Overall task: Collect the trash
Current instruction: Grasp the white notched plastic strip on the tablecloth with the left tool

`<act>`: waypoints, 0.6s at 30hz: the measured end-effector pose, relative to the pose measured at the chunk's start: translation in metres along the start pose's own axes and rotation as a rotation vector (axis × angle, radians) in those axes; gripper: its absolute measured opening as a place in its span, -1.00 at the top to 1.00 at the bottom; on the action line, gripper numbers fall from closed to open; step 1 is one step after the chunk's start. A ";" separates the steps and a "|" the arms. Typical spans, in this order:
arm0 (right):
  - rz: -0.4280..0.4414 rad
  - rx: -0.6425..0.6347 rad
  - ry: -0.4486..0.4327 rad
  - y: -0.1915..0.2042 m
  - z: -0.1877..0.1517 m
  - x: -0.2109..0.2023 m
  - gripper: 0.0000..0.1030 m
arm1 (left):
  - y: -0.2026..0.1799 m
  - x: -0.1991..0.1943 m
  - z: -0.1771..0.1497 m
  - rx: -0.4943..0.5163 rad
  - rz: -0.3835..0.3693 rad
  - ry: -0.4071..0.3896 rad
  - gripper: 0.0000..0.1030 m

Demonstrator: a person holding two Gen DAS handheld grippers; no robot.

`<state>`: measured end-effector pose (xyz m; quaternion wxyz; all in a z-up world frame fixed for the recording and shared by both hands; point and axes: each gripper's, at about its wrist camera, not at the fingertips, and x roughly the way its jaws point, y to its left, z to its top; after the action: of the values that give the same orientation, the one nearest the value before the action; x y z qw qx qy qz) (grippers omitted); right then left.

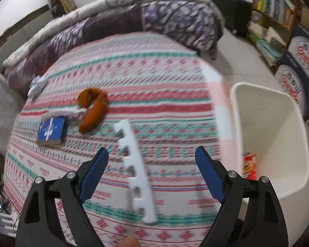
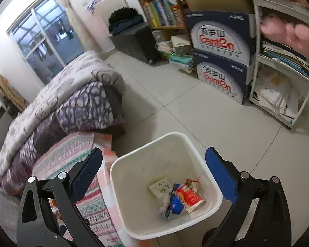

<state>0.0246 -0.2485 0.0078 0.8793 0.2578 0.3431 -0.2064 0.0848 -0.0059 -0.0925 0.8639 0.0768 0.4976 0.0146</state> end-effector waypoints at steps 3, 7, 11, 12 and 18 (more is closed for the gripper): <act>0.007 -0.030 0.029 0.011 -0.005 0.006 -0.86 | 0.015 0.018 0.000 -0.041 -0.014 0.074 -0.62; 0.018 -0.051 0.065 0.025 -0.012 0.013 -0.86 | 0.028 0.035 -0.003 -0.097 -0.072 0.156 -0.26; 0.019 -0.086 0.087 0.041 -0.020 0.020 -0.86 | 0.030 0.038 -0.008 -0.090 -0.107 0.173 0.24; 0.019 -0.097 0.091 0.045 -0.022 0.021 -0.86 | 0.029 0.037 -0.007 -0.074 -0.112 0.170 0.37; 0.032 -0.156 0.121 0.074 -0.037 0.030 -0.86 | 0.047 0.031 -0.007 -0.038 -0.150 0.175 0.51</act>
<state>0.0662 -0.1741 -0.0140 0.8775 0.2059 0.4067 -0.1489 0.0966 0.0443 -0.1154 0.8171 0.0212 0.5751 -0.0341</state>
